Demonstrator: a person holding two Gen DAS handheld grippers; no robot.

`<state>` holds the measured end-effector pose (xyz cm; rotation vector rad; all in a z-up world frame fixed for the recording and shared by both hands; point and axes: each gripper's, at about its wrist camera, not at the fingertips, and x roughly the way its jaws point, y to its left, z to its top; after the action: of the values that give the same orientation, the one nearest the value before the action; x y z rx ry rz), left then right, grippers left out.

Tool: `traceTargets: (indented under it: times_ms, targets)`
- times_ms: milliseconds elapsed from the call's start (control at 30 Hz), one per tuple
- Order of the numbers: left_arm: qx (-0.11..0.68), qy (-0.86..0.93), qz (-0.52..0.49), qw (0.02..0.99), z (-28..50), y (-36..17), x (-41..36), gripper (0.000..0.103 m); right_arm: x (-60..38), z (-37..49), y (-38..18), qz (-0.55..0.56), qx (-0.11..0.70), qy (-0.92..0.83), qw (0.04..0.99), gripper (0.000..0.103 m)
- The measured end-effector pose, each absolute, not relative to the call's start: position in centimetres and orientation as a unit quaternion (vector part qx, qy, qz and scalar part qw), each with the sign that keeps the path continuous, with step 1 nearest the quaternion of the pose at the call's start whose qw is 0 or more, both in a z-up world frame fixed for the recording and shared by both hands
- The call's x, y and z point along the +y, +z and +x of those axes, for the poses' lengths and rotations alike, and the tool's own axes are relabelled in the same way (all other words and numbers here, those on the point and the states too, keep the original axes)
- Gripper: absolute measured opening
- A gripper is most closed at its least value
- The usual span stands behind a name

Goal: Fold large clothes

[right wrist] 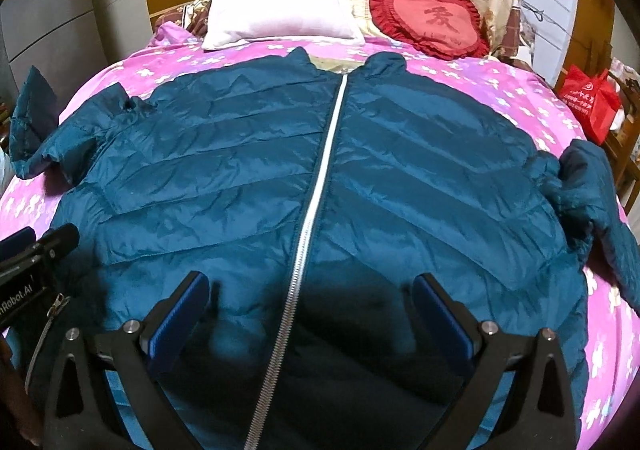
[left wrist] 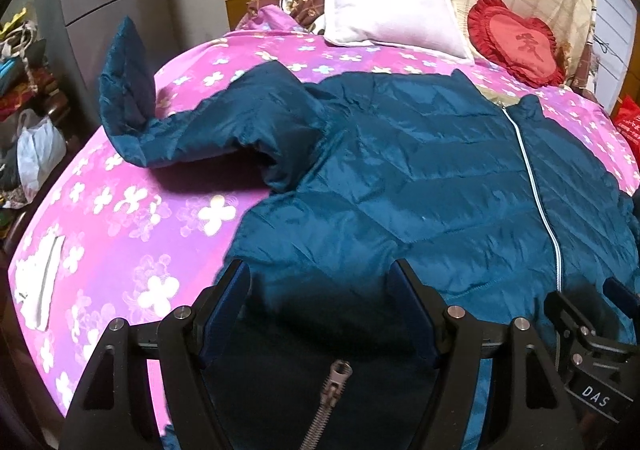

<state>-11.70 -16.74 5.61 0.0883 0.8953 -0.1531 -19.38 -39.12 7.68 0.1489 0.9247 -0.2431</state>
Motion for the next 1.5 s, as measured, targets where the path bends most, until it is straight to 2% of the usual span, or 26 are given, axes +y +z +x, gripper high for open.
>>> traceTargets:
  times_ms: [233, 533, 800, 1067, 1100, 1167, 1200, 1367, 1500]
  targets:
    - [0.426, -0.061, 0.043, 0.902, -10.1, 6.7, -14.8, 0.05, -38.7, -19.3, 7.7, 0.074, 0.445, -0.105, 0.886, 0.103]
    - [0.357, 0.004, -0.008, 0.934, -6.1, 11.3, -6.9, 0.05, -38.7, -19.7, 7.8, 0.091, 0.446, -0.086, 0.886, 0.103]
    - [0.343, 0.083, -0.055, 0.934, 2.4, 13.2, 0.4, 0.05, -38.5, -19.7, 7.6, 0.097, 0.448, -0.078, 0.885, 0.103]
    - [0.375, 0.153, -0.048, 0.913, 11.1, 11.3, 3.9, 0.05, -38.2, -19.3, 7.0, 0.077, 0.458, -0.075, 0.883, 0.103]
    - [0.387, 0.153, -0.048, 0.908, 12.3, 10.6, 4.1, 0.048, -38.2, -19.2, 6.9, 0.076, 0.458, -0.076, 0.882, 0.103]
    - [0.405, 0.148, -0.045, 0.901, 13.7, 9.4, 4.2, 0.022, -38.1, -19.1, 6.5, 0.074, 0.458, -0.081, 0.882, 0.103]
    - [0.416, 0.143, -0.044, 0.897, 14.4, 8.6, 4.3, 0.0, -38.1, -19.0, 6.3, 0.071, 0.459, -0.082, 0.882, 0.103]
    - [0.371, 0.141, -0.059, 0.916, 12.5, 9.2, 4.2, 0.0, -37.7, -18.7, 6.0, 0.057, 0.461, -0.083, 0.882, 0.103]
    - [0.343, 0.051, -0.049, 0.937, 8.8, 11.8, 1.3, 0.0, -38.0, -18.7, 5.9, 0.065, 0.46, -0.081, 0.882, 0.103]
